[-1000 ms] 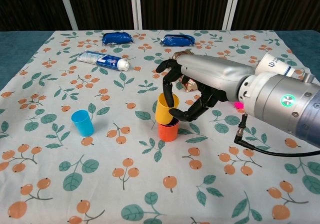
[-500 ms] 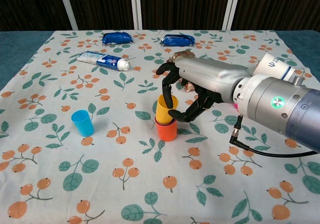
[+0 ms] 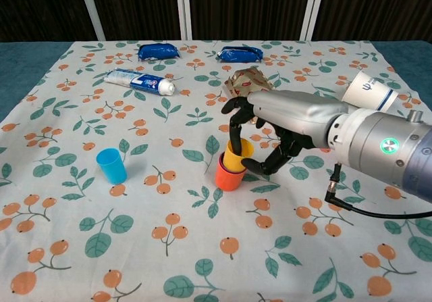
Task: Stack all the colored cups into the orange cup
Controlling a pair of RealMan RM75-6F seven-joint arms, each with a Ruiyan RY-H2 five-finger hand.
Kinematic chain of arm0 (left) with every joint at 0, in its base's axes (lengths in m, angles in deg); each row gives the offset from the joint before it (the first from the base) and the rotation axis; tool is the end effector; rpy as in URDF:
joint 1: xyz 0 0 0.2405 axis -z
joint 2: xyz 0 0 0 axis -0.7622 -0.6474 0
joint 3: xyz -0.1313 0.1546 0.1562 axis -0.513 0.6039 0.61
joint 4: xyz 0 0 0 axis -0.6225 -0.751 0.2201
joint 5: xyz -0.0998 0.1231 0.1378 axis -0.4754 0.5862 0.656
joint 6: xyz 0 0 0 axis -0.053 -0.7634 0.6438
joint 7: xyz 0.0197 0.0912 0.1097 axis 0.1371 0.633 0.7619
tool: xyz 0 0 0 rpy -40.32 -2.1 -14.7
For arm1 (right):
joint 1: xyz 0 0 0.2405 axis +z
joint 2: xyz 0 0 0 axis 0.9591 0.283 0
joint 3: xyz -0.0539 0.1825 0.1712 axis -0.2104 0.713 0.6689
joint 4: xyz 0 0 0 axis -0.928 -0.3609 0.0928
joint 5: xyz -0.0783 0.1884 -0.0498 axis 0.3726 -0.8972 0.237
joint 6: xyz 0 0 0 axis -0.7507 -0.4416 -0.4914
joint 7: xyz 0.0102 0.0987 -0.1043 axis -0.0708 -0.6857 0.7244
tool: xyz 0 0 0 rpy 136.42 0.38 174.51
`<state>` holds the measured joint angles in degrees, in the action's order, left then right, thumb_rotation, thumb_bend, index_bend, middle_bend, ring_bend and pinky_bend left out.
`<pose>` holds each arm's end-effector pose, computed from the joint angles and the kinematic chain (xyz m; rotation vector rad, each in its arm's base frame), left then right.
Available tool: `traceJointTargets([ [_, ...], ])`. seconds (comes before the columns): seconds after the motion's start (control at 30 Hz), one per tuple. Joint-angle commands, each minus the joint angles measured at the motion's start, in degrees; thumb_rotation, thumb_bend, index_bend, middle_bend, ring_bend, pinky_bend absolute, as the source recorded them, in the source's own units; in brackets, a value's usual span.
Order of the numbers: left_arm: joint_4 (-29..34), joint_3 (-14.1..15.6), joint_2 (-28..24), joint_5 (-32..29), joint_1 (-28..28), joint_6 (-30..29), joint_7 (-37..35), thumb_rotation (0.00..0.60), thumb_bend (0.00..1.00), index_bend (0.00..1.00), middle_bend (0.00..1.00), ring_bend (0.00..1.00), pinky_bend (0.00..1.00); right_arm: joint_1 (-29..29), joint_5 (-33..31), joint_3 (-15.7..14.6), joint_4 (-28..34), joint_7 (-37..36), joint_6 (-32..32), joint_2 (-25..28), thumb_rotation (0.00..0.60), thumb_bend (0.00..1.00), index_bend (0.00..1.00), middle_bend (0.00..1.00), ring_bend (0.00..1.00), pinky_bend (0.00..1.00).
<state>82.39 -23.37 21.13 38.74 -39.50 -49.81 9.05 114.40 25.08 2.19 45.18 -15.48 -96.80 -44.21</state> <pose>-0.3281 0.2286 0.1483 -1.2838 -0.7818 -0.9423 -0.0871 -0.2755 -0.0440 2.0150 -1.0862 1.0173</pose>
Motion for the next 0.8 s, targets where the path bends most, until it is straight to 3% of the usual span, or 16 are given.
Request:
traceJointTargets([
  [0.03,0.0,-0.07,0.0,-0.03,-0.03,-0.02,0.0,0.6,0.07,0.04,0.04,0.0,0.03,0.62,-1.7,-0.14,0.88,0.71,1.12,1.06,0.6,0.55,0.15,0.08,0.13,0.2],
  [0.2,-0.25,-0.14,-0.02,-0.14,-0.02,0.22,0.19,0.6,0.07,0.04,0.04,0.0,0.03,1.1,-3.96,0.29,2.95,1.43,1.19,2.79,0.6,0.55,0.06,0.06,0.12,0.19],
  [0.5,0.24,0.36,-0.21,0.49,-0.02,0.66,0.49,0.6,0.07,0.04,0.04,0.0,0.03,-1.82,-2.36,0.36,8.73,1.01,-3.85,11.48,0.6,0.55,0.06,0.06,0.11,0.17],
  [0.6,0.66,0.65,-0.32,0.98,0.0,0.79,0.32,0.6,0.07,0.04,0.04,0.0,0.03,-4.85,-0.33,-0.79,10.97,-0.41,-7.02,16.54,0.6,0.52,0.06,0.06,0.11,0.17],
  [0.7,1.27,1.09,-0.49,1.54,0.02,1.07,0.2,0.6,0.07,0.04,0.04,0.0,0.03,-10.23,3.68,-3.96,12.06,-2.58,-12.56,22.35,0.6,0.5,0.06,0.06,0.11,0.17],
  [0.8,1.57,1.38,-0.43,1.95,0.12,1.24,0.89,0.6,0.07,0.03,0.04,0.0,0.03,-14.96,7.27,-7.03,10.95,-5.31,-17.43,24.78,0.6,0.48,0.05,0.06,0.1,0.16],
])
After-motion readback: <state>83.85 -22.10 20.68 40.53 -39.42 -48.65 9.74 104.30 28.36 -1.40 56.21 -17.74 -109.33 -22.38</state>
